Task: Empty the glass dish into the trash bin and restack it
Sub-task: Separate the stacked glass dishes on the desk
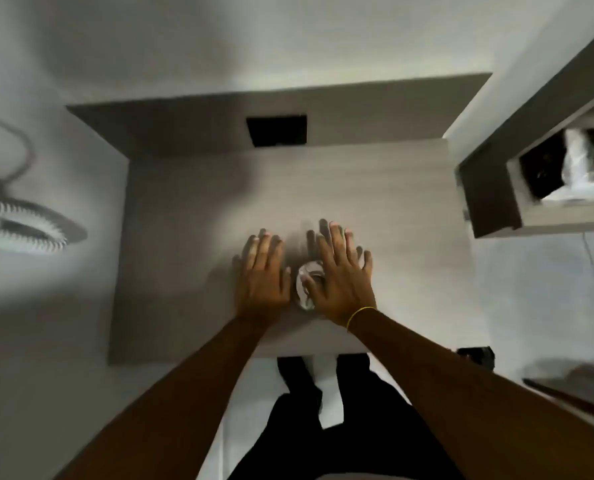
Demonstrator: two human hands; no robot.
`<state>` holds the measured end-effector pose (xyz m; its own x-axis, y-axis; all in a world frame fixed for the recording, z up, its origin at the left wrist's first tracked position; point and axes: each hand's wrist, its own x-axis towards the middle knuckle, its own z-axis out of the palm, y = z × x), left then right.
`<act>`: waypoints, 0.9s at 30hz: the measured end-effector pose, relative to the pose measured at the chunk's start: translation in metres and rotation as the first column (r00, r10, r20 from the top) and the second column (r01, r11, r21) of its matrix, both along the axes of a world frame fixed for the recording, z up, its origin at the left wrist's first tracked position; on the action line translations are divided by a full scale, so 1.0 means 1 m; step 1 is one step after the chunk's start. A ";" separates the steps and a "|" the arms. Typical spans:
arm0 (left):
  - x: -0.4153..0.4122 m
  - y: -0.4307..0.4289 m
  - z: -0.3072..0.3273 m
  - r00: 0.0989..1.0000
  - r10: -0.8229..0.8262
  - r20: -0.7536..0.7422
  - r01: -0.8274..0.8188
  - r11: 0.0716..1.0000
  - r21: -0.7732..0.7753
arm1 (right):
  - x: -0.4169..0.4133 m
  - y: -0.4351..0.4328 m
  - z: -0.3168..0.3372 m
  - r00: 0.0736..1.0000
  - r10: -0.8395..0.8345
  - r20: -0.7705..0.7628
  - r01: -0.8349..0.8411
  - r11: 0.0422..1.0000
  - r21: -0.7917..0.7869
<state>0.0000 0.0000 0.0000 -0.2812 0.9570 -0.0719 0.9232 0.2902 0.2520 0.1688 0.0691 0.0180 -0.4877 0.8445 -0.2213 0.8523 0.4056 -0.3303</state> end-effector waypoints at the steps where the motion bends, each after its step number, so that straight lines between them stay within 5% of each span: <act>1: 0.002 -0.006 -0.011 1.000 0.020 0.021 -0.019 0.999 -0.048 | 0.002 -0.005 -0.009 1.000 -0.004 0.007 0.004 0.999 -0.054; 27: 0.004 -0.033 -0.064 0.997 0.076 -0.033 -0.077 0.997 -0.025 | -0.005 0.014 0.009 0.877 0.446 0.180 -0.421 0.893 -0.161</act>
